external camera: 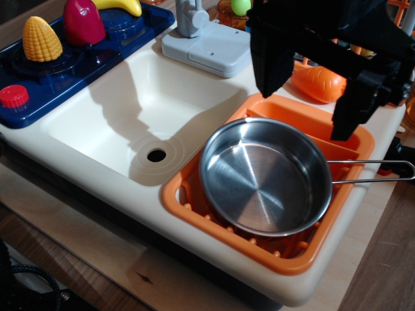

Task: Put pan from drying rack into sink

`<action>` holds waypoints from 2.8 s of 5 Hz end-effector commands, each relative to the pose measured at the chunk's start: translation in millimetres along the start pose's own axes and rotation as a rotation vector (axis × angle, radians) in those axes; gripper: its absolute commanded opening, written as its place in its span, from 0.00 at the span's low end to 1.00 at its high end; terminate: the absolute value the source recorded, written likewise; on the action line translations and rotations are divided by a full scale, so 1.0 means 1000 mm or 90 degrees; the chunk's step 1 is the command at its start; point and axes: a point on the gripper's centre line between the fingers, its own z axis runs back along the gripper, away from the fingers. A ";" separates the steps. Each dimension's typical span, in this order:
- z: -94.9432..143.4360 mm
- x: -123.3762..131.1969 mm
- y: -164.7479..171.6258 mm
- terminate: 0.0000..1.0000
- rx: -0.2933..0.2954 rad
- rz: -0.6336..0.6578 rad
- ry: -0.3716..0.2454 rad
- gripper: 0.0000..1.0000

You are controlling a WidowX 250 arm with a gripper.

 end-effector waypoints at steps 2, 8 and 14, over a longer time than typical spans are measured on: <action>-0.005 -0.006 0.014 0.00 -0.005 -0.004 -0.007 1.00; -0.052 -0.030 0.069 0.00 -0.026 -0.025 -0.061 1.00; -0.043 -0.014 0.079 0.00 0.006 0.096 -0.009 0.00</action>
